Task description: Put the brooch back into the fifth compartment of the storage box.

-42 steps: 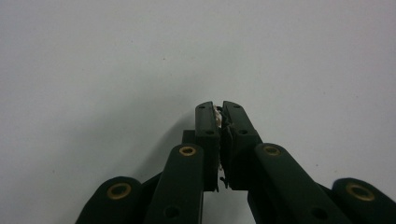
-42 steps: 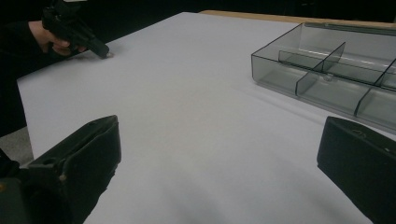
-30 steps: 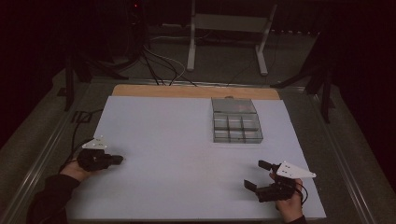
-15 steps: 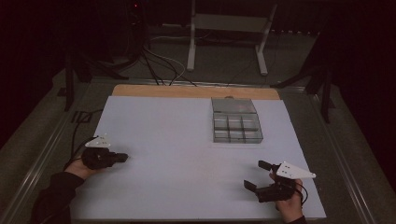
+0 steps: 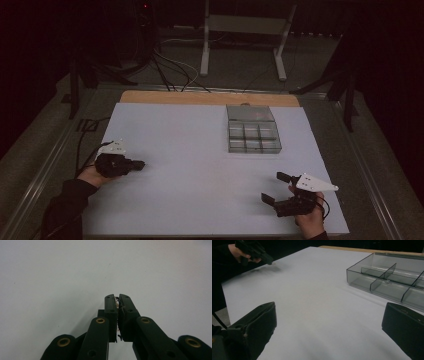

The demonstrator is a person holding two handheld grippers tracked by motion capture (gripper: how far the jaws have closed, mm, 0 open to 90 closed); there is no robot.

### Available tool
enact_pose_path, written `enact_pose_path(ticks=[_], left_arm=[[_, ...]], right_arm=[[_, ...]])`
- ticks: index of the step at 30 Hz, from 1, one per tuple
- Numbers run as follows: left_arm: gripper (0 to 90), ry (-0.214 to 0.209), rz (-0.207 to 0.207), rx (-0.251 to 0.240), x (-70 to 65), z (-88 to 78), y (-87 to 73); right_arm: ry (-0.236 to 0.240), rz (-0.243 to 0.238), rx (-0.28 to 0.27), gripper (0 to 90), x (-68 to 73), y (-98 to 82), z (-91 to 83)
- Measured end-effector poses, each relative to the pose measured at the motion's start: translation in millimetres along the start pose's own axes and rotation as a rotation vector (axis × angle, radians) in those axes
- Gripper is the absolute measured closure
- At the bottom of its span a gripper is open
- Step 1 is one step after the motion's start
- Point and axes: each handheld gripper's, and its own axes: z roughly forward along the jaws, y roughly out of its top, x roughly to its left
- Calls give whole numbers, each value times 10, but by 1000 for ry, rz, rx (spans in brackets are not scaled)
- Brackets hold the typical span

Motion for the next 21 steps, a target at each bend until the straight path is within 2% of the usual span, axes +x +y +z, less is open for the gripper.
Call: enact_pose_path(ticks=[10,13,21], left_arm=[[880,-41,6,-4,-8,153,185],[880,-61,24,-2,-21,227,268],[880,-93,36,-7,-71,359,438]], right_arm=[[1,1,0,0,-2,-2,3],[0,1,-1,0,-1,-2,1],[-3,0,-4,0,-3,-3,-8]])
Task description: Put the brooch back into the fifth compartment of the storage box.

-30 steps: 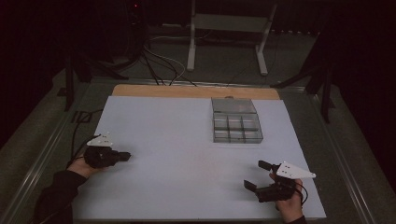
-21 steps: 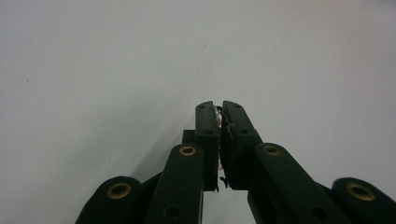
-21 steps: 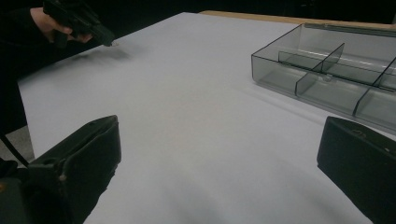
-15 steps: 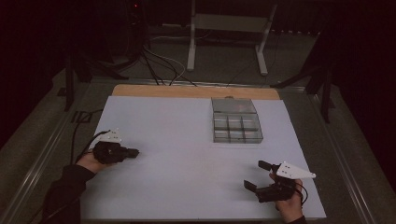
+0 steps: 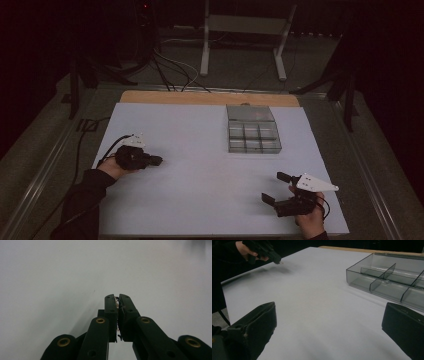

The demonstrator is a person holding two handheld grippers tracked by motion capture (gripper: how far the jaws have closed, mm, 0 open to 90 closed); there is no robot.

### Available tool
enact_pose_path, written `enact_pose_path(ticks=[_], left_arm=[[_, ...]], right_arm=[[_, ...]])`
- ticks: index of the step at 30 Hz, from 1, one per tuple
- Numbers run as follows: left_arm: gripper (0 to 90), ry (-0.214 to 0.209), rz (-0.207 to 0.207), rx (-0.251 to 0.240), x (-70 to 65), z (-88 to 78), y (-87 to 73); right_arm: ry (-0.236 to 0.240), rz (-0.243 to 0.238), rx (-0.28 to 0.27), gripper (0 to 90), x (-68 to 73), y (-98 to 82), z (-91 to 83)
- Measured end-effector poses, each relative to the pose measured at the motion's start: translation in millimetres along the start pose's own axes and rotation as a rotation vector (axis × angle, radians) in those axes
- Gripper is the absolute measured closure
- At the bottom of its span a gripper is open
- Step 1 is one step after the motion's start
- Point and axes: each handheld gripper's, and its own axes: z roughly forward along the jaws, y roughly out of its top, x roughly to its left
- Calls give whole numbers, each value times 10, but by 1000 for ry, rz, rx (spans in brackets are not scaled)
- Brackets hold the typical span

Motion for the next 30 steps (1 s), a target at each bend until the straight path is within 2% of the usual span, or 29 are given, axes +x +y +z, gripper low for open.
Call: enact_pose_path(ticks=[13,18,25,30], left_arm=[[880,-41,35,5,-64,117,237],[880,-75,60,1,-105,191,363],[880,-96,82,-1,-167,295,496],[880,-120,111,-7,-229,405,649]], right_arm=[[1,1,-1,0,-1,-1,0],[3,1,-2,0,0,0,-3],[4,2,-5,0,-3,1,-10],[3,3,-4,0,-3,1,-8]])
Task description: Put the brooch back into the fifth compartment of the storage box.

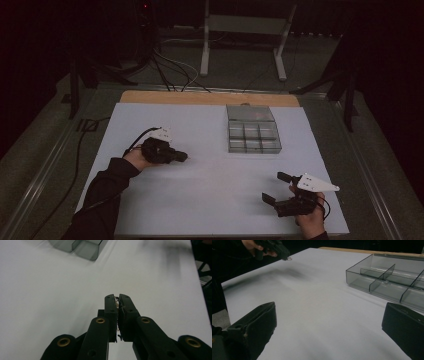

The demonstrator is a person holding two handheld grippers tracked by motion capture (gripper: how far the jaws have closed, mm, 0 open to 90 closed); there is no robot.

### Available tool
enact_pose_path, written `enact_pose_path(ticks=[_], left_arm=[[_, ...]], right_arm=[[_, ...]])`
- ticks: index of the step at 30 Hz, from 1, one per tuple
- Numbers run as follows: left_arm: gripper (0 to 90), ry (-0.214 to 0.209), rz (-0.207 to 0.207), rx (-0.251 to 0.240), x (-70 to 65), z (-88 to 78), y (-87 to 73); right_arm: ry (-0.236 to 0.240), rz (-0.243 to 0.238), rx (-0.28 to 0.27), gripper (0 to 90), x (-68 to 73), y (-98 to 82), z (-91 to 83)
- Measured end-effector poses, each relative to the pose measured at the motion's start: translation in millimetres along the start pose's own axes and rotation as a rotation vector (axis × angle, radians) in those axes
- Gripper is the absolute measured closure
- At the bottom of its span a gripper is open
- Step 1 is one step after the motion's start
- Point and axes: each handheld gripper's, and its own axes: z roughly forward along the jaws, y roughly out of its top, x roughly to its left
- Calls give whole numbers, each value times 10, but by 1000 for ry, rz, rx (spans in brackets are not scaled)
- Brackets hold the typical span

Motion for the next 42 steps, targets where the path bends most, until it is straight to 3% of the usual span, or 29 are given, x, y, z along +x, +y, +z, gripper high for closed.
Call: enact_pose_path(ticks=[20,42], left_arm=[[879,-94,87,-8,-135,478,489],[879,-196,100,-73,-165,1001,920]], right_arm=[[2,-3,1,0,-6,0,-8],[6,-7,-1,0,-2,3,-21]])
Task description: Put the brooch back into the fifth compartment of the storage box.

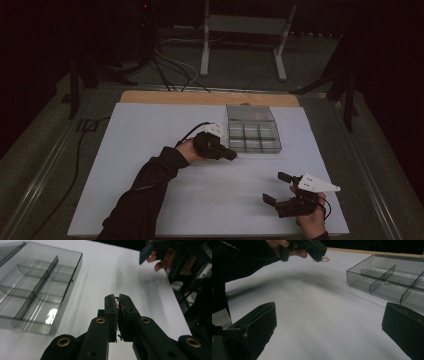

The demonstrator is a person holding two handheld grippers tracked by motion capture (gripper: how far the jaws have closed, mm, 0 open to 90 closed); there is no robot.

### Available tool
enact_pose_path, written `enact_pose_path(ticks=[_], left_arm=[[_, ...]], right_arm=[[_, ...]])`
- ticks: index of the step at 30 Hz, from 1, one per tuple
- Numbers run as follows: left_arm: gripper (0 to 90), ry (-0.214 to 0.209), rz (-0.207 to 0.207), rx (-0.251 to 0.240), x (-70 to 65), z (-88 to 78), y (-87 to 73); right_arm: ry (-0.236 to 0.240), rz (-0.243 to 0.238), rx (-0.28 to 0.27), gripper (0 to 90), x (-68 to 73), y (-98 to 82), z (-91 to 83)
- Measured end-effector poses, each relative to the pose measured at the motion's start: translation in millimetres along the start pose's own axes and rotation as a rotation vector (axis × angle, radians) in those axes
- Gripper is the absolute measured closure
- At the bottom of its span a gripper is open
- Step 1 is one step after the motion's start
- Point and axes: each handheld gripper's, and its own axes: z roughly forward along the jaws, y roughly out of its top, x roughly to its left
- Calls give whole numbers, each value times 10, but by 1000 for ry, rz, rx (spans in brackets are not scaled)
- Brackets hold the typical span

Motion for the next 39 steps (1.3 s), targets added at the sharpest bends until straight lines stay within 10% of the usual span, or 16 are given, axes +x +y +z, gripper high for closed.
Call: enact_pose_path(ticks=[39], left_arm=[[877,83,-78,0,455,625,328]], right_arm=[[12,2,-22,0,1,13,-37]])
